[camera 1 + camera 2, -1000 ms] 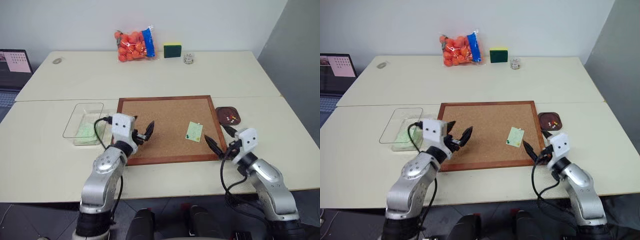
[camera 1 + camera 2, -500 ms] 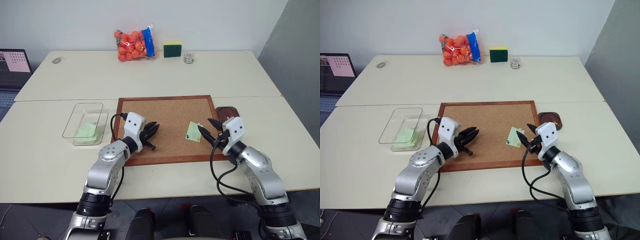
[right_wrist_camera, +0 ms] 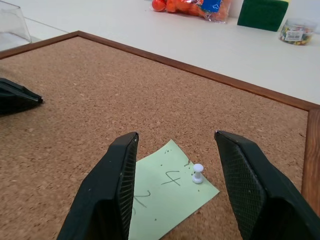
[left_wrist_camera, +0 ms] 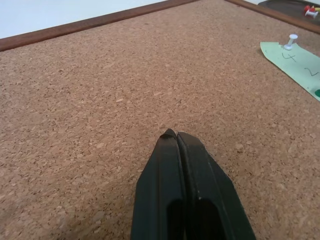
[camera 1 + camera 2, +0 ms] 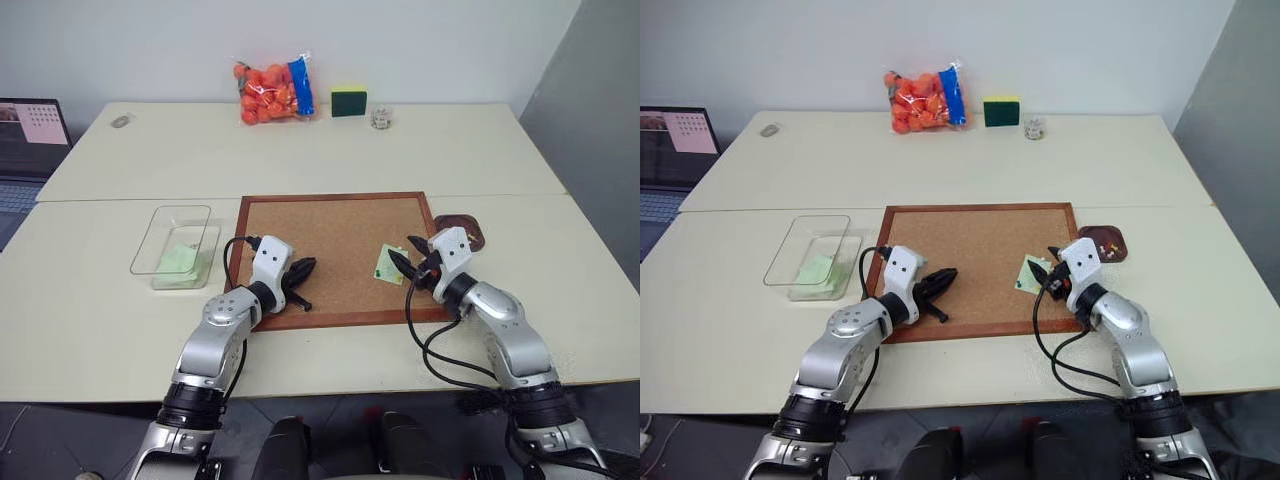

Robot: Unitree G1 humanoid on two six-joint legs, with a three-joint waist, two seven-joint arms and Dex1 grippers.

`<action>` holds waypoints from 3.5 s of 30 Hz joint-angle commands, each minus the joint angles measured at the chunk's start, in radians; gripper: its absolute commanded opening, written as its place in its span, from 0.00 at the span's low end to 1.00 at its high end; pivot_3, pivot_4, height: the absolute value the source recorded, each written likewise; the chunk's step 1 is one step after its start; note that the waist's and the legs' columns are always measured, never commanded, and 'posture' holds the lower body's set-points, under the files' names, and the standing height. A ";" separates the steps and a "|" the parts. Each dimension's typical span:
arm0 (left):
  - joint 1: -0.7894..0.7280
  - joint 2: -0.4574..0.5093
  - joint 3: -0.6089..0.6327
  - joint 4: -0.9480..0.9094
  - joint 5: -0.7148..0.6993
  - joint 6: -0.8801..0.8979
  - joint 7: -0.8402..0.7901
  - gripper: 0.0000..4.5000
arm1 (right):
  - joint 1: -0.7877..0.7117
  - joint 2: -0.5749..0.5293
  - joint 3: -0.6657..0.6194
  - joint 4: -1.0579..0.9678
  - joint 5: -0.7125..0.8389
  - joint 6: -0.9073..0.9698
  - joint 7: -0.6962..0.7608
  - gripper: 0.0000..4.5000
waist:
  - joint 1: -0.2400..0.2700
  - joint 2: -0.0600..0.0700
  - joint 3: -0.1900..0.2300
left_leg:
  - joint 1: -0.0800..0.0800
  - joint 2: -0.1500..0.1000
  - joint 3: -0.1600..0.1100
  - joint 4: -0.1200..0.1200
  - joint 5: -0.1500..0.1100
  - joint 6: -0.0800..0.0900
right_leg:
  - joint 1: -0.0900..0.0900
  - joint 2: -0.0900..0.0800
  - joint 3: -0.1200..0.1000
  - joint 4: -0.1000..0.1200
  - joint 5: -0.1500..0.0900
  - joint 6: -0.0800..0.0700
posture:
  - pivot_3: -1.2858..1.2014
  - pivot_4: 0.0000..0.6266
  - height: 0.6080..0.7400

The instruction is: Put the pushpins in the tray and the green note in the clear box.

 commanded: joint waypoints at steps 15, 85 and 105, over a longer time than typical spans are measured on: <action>0.010 -0.031 -0.013 0.032 0.033 0.005 0.029 0.01 | -0.082 0.016 -0.016 0.136 -0.018 0.046 0.012 0.57 | 0.003 0.001 -0.001 | 0.009 0.000 0.000 0.000 0.001 0.001 | 0.007 0.000 0.001 0.002 -0.003 0.005 | 0.52 0.24 1.00; 0.018 -0.039 -0.028 0.024 0.060 0.006 0.025 0.00 | -0.031 0.000 -0.042 0.041 -0.037 -0.121 0.047 0.00 | 0.001 0.001 0.000 | 0.007 0.001 0.000 -0.003 0.001 0.001 | 0.004 0.000 0.000 -0.001 -0.004 0.004 | 0.52 0.24 1.00; 0.024 -0.042 -0.025 0.021 0.061 0.005 0.026 0.00 | -0.064 0.010 -0.116 0.087 -0.031 -0.117 -0.031 0.00 | 0.003 0.001 0.000 | 0.006 0.001 0.000 -0.003 0.001 0.001 | 0.004 0.000 0.000 -0.002 -0.004 0.004 | 0.52 0.24 1.00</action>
